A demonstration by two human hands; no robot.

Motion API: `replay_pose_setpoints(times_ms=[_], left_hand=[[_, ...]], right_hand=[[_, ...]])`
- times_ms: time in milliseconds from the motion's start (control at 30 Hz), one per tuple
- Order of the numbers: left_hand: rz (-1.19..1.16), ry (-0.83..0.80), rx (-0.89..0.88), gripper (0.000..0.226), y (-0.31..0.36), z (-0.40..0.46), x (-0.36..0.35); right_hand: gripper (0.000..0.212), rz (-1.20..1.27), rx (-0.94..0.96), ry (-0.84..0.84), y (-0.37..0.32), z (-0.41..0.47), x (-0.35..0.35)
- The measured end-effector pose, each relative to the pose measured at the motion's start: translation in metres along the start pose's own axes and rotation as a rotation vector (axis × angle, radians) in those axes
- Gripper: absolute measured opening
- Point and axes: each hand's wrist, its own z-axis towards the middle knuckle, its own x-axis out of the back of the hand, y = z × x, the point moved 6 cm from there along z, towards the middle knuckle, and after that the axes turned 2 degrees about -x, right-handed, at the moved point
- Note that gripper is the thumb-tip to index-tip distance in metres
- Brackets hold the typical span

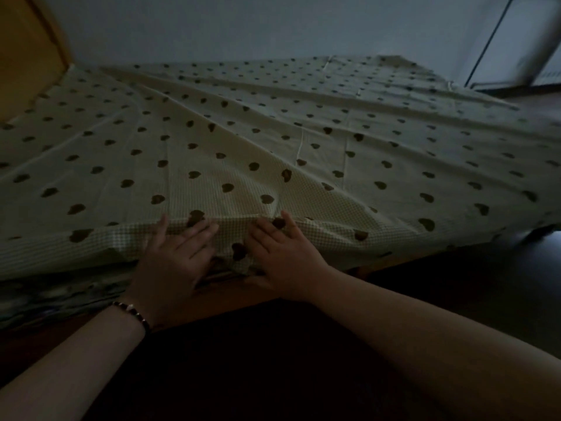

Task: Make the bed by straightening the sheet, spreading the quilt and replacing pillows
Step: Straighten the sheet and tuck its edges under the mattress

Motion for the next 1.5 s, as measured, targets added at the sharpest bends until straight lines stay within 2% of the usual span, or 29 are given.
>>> replay_pose_setpoints(times_ms=[100, 167, 300, 400, 500, 534, 601, 701, 801, 934, 1068, 1168, 1301, 1401, 1501], left_hand=[[-0.040, 0.091, 0.074, 0.032, 0.002, -0.011, 0.016], [-0.058, 0.146, 0.151, 0.029, -0.001, -0.013, 0.025], [-0.022, 0.282, 0.249, 0.013, 0.000, -0.015, 0.039], [0.008, 0.344, 0.288, 0.016, 0.013, -0.020, 0.048], [0.044, 0.357, 0.349, 0.045, 0.034, -0.021, 0.046], [0.069, 0.392, 0.384, 0.048, 0.043, -0.021, 0.049], [0.090, 0.498, 0.426, 0.040, 0.057, -0.014, 0.055], [0.172, 0.616, 0.381, 0.024, 0.074, -0.002, 0.074], [0.243, 0.583, 0.333, 0.010, 0.070, -0.009, 0.083], [0.304, 0.459, 0.472, 0.013, 0.025, -0.044, 0.085], [0.347, 0.386, 0.601, 0.018, -0.010, -0.079, 0.089], [0.332, 0.290, 0.536, 0.022, -0.015, -0.104, 0.084], [0.183, 0.086, 0.352, 0.028, -0.005, -0.146, 0.050], [0.100, -0.044, 0.334, 0.024, 0.002, -0.168, 0.024], [0.069, -0.126, 0.338, 0.021, 0.000, -0.176, 0.002]], right_hand=[[0.074, 0.011, 0.009, 0.048, -0.009, 0.007, 0.008], [0.060, 0.056, 0.005, 0.129, -0.014, 0.008, 0.021], [0.033, 0.177, 0.018, 0.454, -0.016, 0.009, 0.058], [0.015, 0.222, 0.045, 0.686, -0.015, 0.000, 0.083], [0.008, 0.195, 0.048, 0.704, -0.014, -0.009, 0.092], [0.009, 0.208, 0.050, 0.701, -0.016, -0.013, 0.093], [0.014, 0.243, 0.031, 0.674, -0.019, -0.021, 0.094], [0.019, 0.302, 0.016, 0.659, -0.022, -0.031, 0.097], [0.022, 0.315, 0.007, 0.678, -0.020, -0.038, 0.098], [0.043, 0.330, 0.020, 0.624, -0.017, -0.044, 0.089], [0.042, 0.391, 0.130, 0.439, -0.027, -0.043, 0.068], [0.045, 0.449, 0.232, 0.247, -0.043, -0.039, 0.046], [0.050, 0.575, 0.283, -0.116, -0.058, -0.033, 0.021], [0.040, 0.455, 0.289, -0.200, -0.067, -0.027, 0.007], [0.040, 0.346, 0.273, -0.229, -0.077, -0.020, -0.002]])
